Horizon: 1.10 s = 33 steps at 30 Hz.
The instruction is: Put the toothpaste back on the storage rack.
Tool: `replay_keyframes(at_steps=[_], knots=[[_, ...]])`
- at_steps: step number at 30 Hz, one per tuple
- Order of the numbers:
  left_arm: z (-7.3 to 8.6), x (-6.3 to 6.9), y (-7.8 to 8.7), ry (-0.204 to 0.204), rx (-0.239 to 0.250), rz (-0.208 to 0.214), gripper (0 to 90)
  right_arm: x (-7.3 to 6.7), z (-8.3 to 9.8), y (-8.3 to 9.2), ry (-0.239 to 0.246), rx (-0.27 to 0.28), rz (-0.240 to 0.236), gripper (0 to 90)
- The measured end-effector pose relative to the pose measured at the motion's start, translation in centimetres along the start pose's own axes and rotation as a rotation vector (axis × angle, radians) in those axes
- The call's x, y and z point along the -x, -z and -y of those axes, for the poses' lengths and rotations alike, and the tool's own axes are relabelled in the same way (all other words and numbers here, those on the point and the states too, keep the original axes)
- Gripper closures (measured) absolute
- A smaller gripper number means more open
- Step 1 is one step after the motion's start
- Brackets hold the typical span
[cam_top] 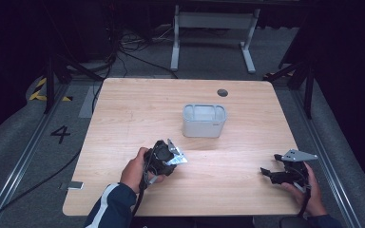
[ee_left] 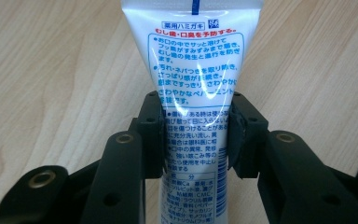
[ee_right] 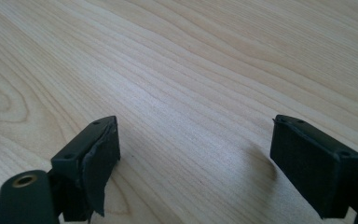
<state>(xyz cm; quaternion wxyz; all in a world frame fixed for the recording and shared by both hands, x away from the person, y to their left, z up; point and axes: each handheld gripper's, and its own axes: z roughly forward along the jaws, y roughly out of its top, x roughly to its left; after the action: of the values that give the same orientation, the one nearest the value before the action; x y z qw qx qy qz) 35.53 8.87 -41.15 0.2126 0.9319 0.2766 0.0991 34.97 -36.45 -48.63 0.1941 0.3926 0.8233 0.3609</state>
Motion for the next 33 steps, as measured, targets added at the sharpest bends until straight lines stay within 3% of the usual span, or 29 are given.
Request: replay_keyframes(at_steps=[17, 19, 23, 33], knots=[[0.8, -1.0, 3.3, 0.025, 0.138, -0.025, 65.0, 0.0, 0.0, 0.0, -0.003, -0.002, -0.004, 16.5], [1.0, -1.0, 4.1, 0.037, 0.186, -0.035, 65.1, 0.1, 0.0, 0.0, -0.003, -0.002, -0.005, 16.4], [1.1, -1.2, 4.9, 0.043, 0.228, -0.043, 65.1, 0.1, 0.0, 0.0, -0.003, -0.002, -0.005, 16.4], [1.0, -1.3, 5.3, 0.043, 0.286, -0.042, 65.1, 0.1, 0.0, 0.0, -0.003, -0.002, -0.005, 16.4]])
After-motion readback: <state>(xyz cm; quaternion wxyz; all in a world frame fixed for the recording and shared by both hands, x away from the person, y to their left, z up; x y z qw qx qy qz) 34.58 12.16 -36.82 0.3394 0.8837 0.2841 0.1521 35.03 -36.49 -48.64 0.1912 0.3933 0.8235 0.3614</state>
